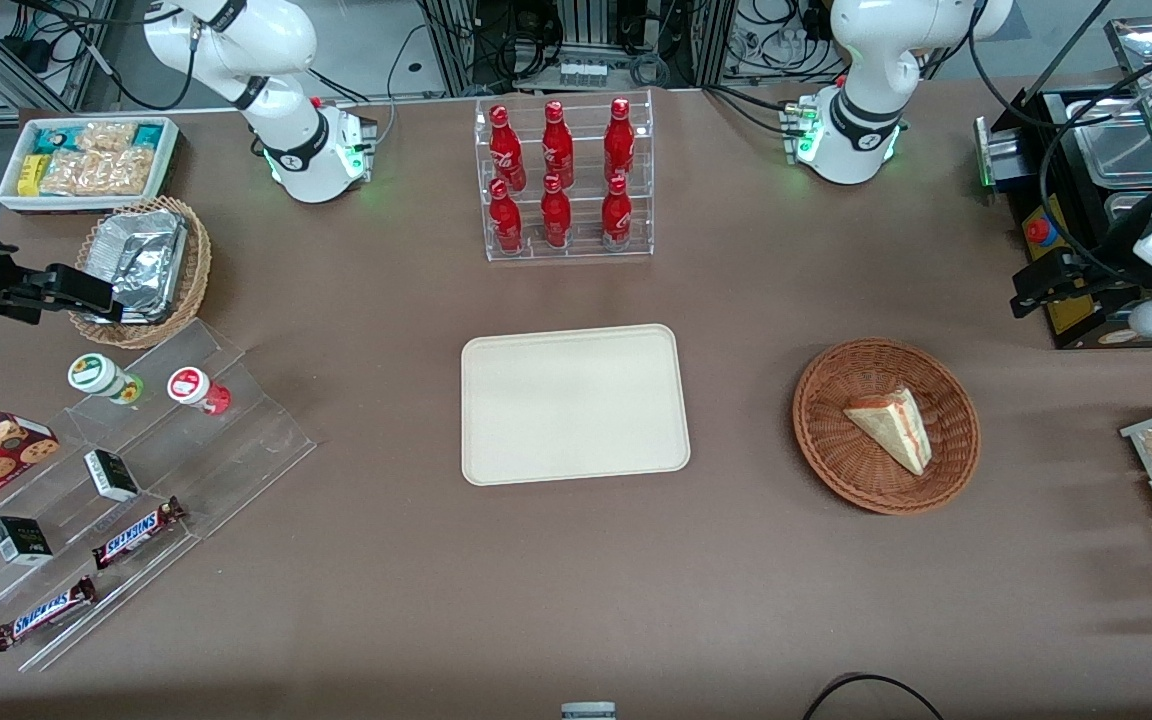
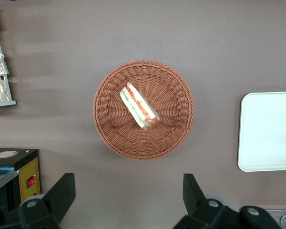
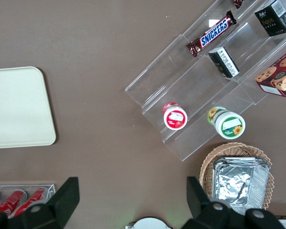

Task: Place sandwich from basket to tray
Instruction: 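Move the left gripper over the sandwich in the wicker basket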

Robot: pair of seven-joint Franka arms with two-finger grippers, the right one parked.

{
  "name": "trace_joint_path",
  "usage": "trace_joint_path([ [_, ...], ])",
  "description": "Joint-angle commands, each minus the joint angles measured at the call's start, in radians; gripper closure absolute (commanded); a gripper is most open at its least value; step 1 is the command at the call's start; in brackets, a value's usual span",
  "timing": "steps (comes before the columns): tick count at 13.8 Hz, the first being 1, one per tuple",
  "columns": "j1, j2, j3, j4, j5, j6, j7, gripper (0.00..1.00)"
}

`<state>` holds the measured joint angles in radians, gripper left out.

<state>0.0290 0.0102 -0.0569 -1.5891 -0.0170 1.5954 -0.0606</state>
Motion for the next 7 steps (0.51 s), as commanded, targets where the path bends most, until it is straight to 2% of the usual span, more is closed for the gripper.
trace_joint_path([
  [1, 0.008, 0.014, -0.001, 0.021, 0.000, -0.003, 0.019, 0.01],
  [4, 0.009, 0.037, 0.000, 0.005, 0.003, 0.009, 0.012, 0.01],
  [7, 0.008, 0.021, 0.000, -0.157, 0.005, 0.188, -0.002, 0.00],
])
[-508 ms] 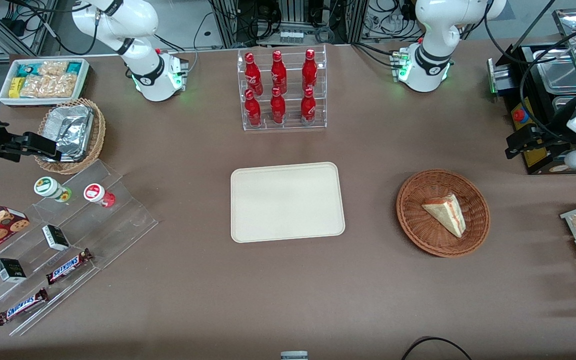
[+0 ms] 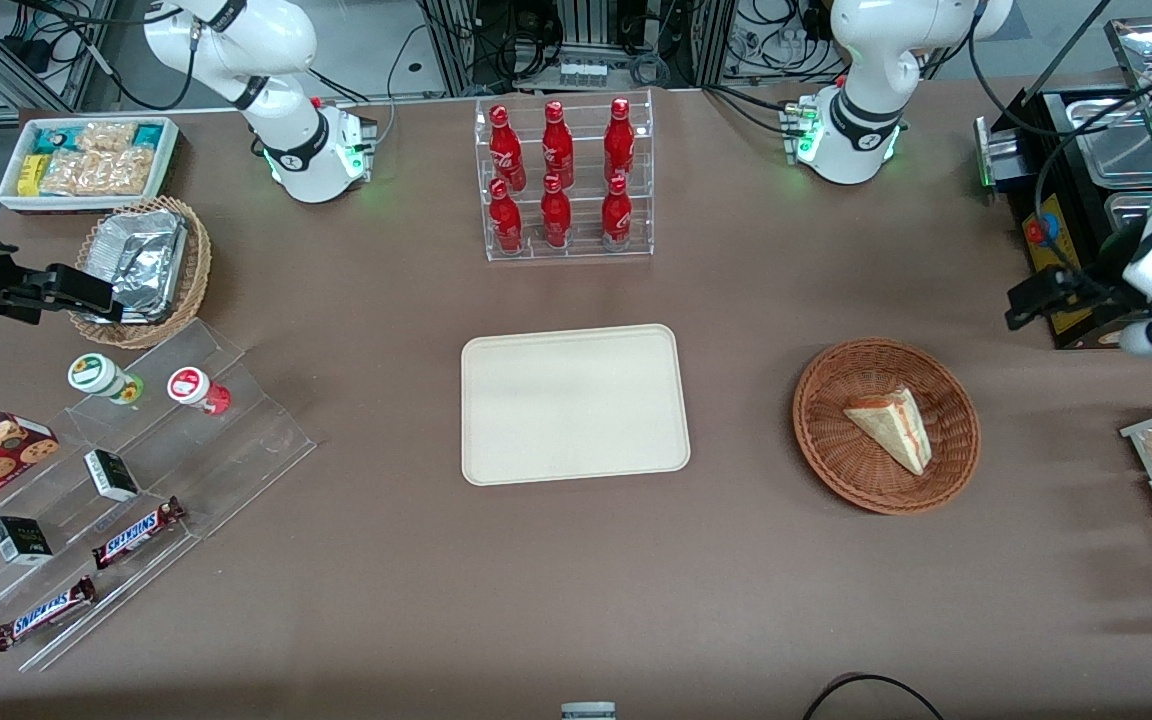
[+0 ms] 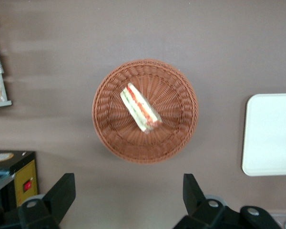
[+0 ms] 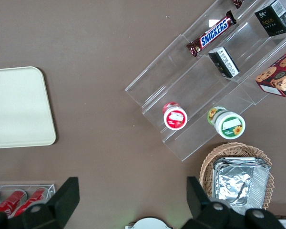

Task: Place sandwich from basket to tray
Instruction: 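Move the left gripper over the sandwich in the wicker basket, then lower the left gripper and close it on the wrapped sandwich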

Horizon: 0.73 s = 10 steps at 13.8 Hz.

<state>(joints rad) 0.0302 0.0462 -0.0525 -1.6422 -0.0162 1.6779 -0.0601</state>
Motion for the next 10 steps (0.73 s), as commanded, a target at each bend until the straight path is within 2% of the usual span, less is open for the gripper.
trace_joint_path([
  [1, 0.007, -0.023, -0.004, -0.164, 0.004, 0.178, -0.006, 0.00],
  [5, 0.005, -0.002, -0.007, -0.355, 0.028, 0.455, -0.240, 0.00],
  [8, -0.001, 0.035, -0.010, -0.442, 0.028, 0.612, -0.452, 0.00],
  [10, -0.004, 0.063, -0.012, -0.494, 0.028, 0.707, -0.530, 0.00],
])
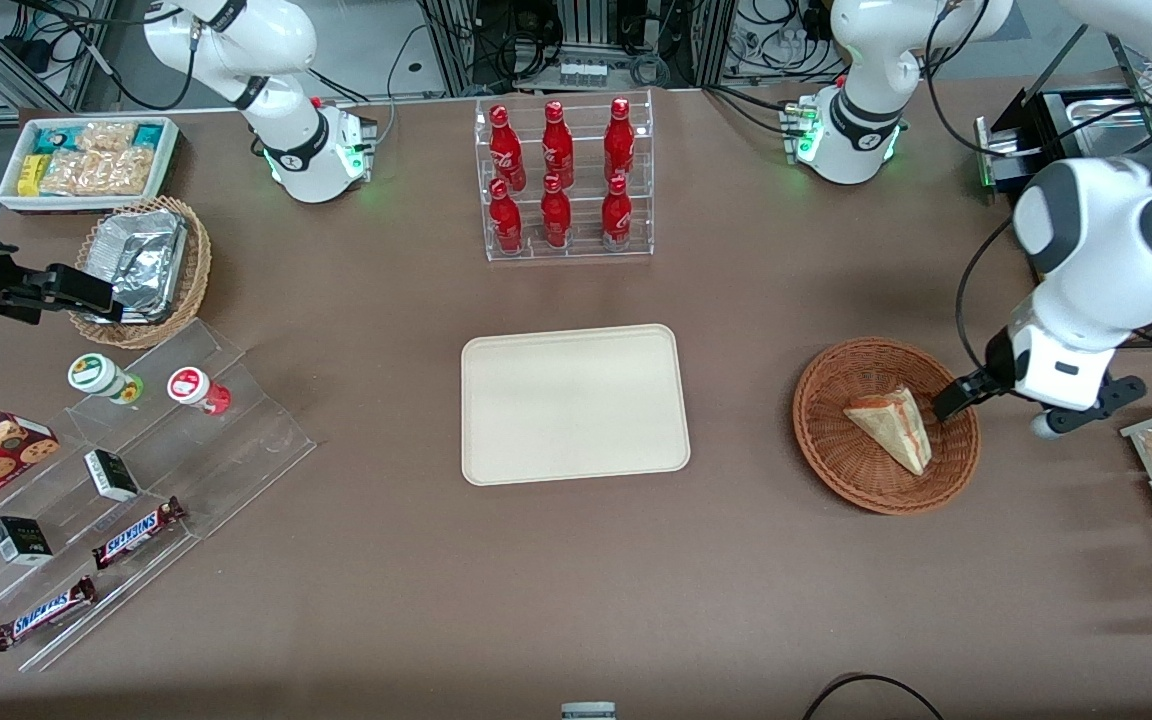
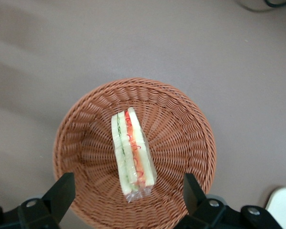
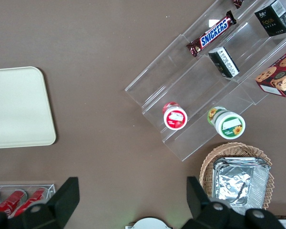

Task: Place sandwich from basket to tray
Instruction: 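Lower the left gripper and close it on the wrapped sandwich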

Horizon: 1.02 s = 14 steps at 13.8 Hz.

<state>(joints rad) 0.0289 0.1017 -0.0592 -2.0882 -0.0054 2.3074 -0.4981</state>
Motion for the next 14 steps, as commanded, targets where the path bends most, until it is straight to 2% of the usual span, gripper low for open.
trace_joint_path([
  [1, -0.004, 0.019, -0.005, -0.067, 0.018, 0.114, -0.129, 0.00],
  [14, -0.021, 0.154, -0.027, -0.110, 0.018, 0.256, -0.185, 0.00],
])
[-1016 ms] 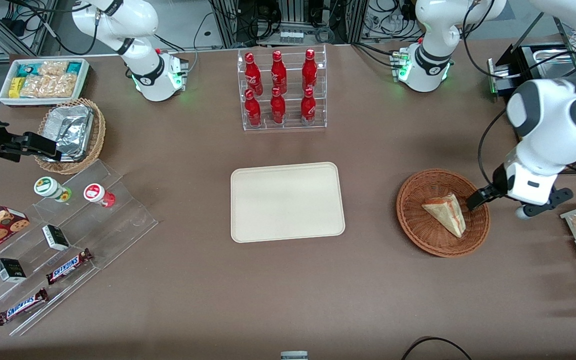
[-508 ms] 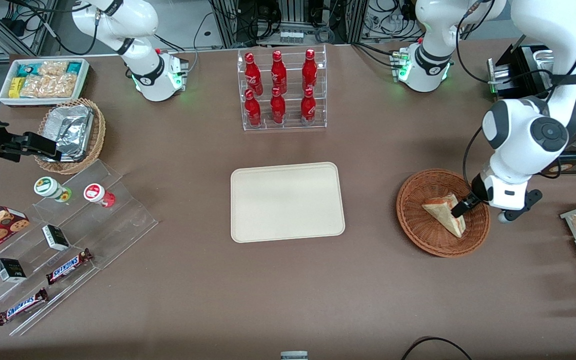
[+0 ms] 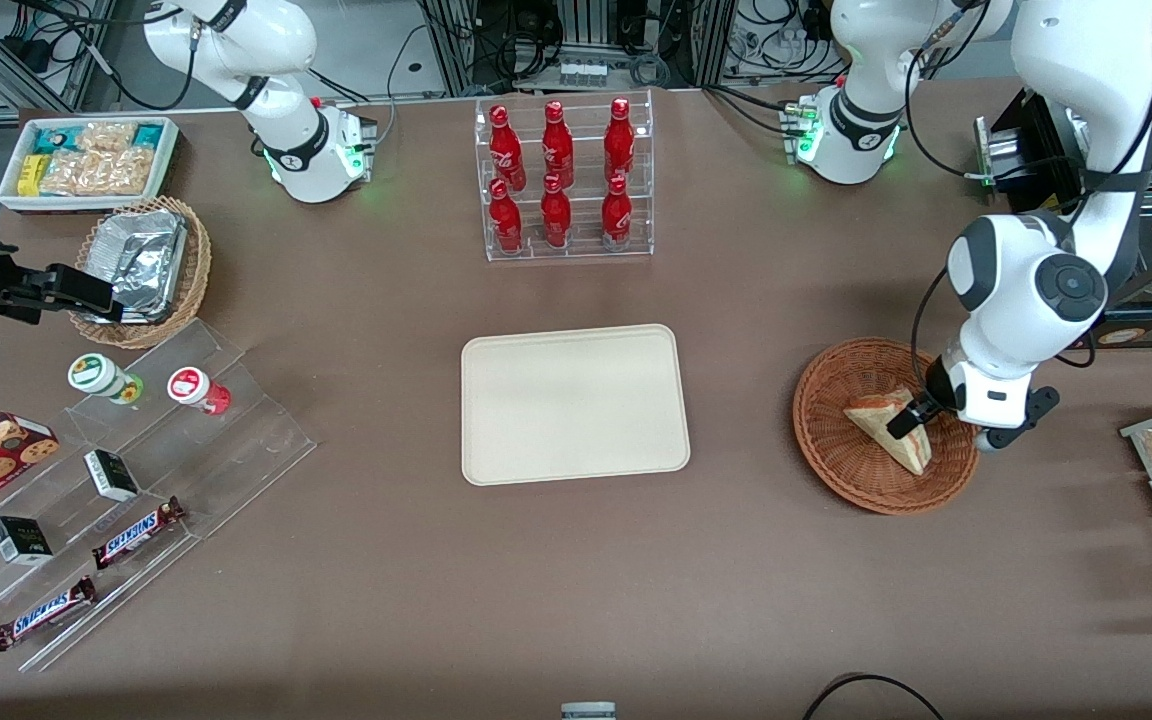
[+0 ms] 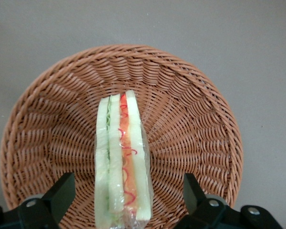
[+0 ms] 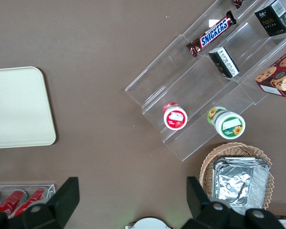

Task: Place sandwich from basket to tray
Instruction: 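Lower the left gripper and close it on the wrapped sandwich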

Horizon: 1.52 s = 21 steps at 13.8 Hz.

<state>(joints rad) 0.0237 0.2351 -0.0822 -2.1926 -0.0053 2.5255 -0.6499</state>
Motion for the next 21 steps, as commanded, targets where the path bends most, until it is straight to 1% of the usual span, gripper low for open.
trace_joint_path([
  [1, -0.021, 0.026, -0.004, -0.006, 0.018, 0.041, -0.033, 0.00],
  [10, -0.019, 0.062, -0.001, -0.021, 0.021, 0.041, -0.031, 0.01],
  [11, -0.019, 0.064, -0.002, -0.019, 0.021, 0.041, -0.031, 0.09],
  [12, -0.019, 0.064, -0.002, -0.019, 0.021, 0.039, -0.033, 0.54],
  [13, -0.019, 0.062, -0.001, -0.019, 0.022, 0.038, -0.028, 0.89],
  [14, -0.019, 0.058, 0.001, -0.019, 0.024, 0.036, -0.027, 0.99],
  [17, -0.019, 0.020, 0.002, -0.006, 0.028, -0.002, -0.020, 1.00],
  [19, -0.021, -0.014, -0.005, 0.054, 0.091, -0.116, -0.020, 1.00],
  [21, -0.040, -0.017, -0.056, 0.169, 0.114, -0.276, -0.024, 1.00],
])
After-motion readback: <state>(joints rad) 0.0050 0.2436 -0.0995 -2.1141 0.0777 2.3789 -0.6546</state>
